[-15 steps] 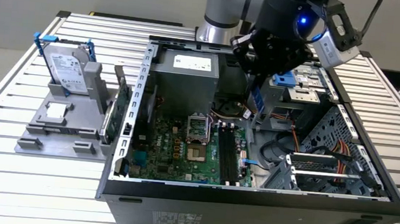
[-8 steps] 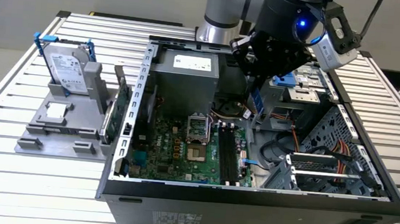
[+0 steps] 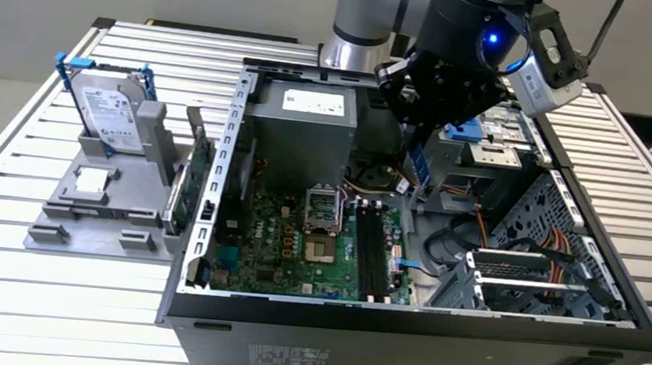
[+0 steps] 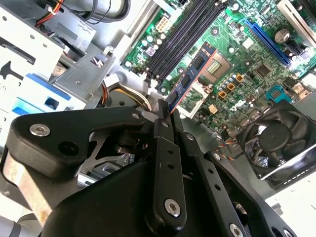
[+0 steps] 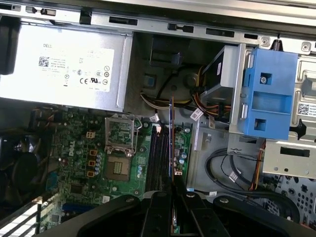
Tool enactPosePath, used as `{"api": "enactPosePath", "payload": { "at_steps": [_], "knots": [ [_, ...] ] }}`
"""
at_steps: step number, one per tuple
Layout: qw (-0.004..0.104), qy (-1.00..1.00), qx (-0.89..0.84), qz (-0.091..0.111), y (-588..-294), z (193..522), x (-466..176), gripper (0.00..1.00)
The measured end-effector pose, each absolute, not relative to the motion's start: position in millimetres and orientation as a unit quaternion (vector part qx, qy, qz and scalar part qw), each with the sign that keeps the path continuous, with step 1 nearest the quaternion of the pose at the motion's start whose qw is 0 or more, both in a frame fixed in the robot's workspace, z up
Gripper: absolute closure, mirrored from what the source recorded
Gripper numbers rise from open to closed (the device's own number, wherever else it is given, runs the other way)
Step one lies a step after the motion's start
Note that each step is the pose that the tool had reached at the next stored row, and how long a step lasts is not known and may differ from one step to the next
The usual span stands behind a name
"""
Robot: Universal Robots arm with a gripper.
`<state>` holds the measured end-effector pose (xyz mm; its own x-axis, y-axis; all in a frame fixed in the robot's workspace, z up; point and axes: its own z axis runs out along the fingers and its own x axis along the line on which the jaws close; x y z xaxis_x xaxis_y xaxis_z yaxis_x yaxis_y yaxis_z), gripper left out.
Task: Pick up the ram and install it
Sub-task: 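Insert the ram into the slot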
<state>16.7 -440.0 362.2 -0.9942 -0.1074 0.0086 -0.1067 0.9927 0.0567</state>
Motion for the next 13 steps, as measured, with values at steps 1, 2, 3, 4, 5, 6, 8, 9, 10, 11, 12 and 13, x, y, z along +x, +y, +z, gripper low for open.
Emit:
{"api": "enactPosePath", "payload": {
  "at_steps": [1,2,3,4,5,6,8,9,10,11,12,13],
  "knots": [
    [0.006,-0.998,0.054,-0.028,-440.0,362.2,16.7,1.00],
    [0.006,-0.998,0.054,-0.028,-440.0,362.2,16.7,1.00],
    [0.006,-0.998,0.054,-0.028,-440.0,362.2,16.7,1.00],
    [0.006,-0.998,0.053,-0.028,-440.1,362.2,16.7,1.00],
    [0.006,-0.998,0.049,-0.028,-440.2,362.2,16.7,1.00],
    [0.006,-0.999,0.043,-0.028,-440.2,362.1,16.8,1.00],
    [0.005,-0.999,0.031,-0.028,-440.1,362.0,16.8,1.00],
    [0.005,-0.999,0.025,-0.028,-440.2,361.8,16.7,1.00],
    [0.005,-0.999,0.019,-0.028,-440.2,361.7,16.8,1.00],
    [0.005,-0.999,0.014,-0.028,-440.2,361.6,16.8,1.00],
    [0.005,-1.000,0.011,-0.028,-440.2,361.5,16.8,1.00],
    [0.005,-1.000,0.009,-0.028,-440.3,361.4,16.7,1.00]
  ]
}}
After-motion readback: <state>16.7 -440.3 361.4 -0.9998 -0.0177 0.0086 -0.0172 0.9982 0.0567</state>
